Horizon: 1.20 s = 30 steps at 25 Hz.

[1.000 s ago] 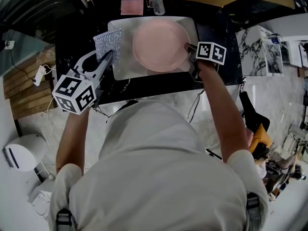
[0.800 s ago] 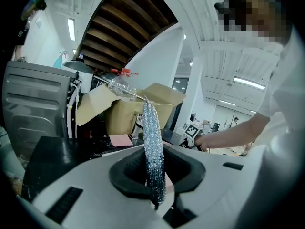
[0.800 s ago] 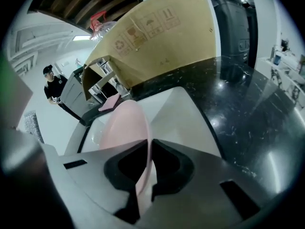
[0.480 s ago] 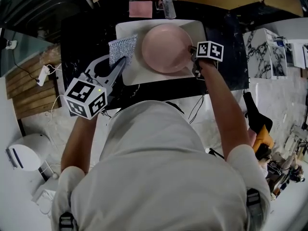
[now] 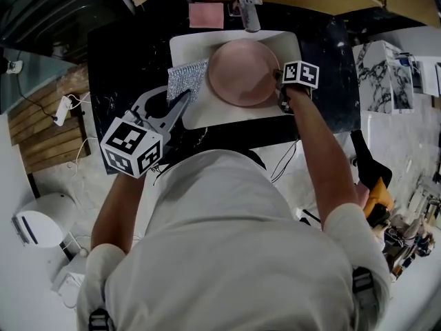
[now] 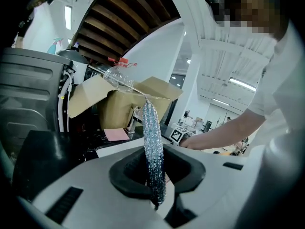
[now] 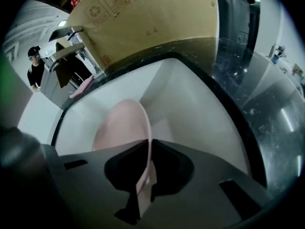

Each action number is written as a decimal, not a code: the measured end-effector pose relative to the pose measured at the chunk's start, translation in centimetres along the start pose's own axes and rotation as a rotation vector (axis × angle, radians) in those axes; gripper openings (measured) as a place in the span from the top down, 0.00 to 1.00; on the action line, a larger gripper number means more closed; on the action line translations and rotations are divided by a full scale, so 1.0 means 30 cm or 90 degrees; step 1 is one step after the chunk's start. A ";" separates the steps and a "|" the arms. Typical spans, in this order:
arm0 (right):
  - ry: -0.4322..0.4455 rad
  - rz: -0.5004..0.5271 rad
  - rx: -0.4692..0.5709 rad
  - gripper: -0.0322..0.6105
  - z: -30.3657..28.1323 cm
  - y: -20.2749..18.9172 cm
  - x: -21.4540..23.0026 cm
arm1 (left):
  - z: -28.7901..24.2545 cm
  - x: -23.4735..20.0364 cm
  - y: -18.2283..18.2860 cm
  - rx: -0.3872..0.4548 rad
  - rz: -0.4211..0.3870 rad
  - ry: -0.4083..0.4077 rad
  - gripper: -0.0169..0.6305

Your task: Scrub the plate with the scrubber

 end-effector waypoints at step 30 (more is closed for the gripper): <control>-0.042 0.122 0.028 0.86 0.076 -0.024 -0.066 | -0.039 -0.053 -0.081 -0.026 0.011 -0.046 0.87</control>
Point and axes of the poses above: the fingertips, and each gripper's own axes: z backward along the fingers, x to its right, y out of its top, the point moved 8 cm from there along z, backward along the fingers, and after that the axes turned 12 degrees about y, right-handed, at the moved point
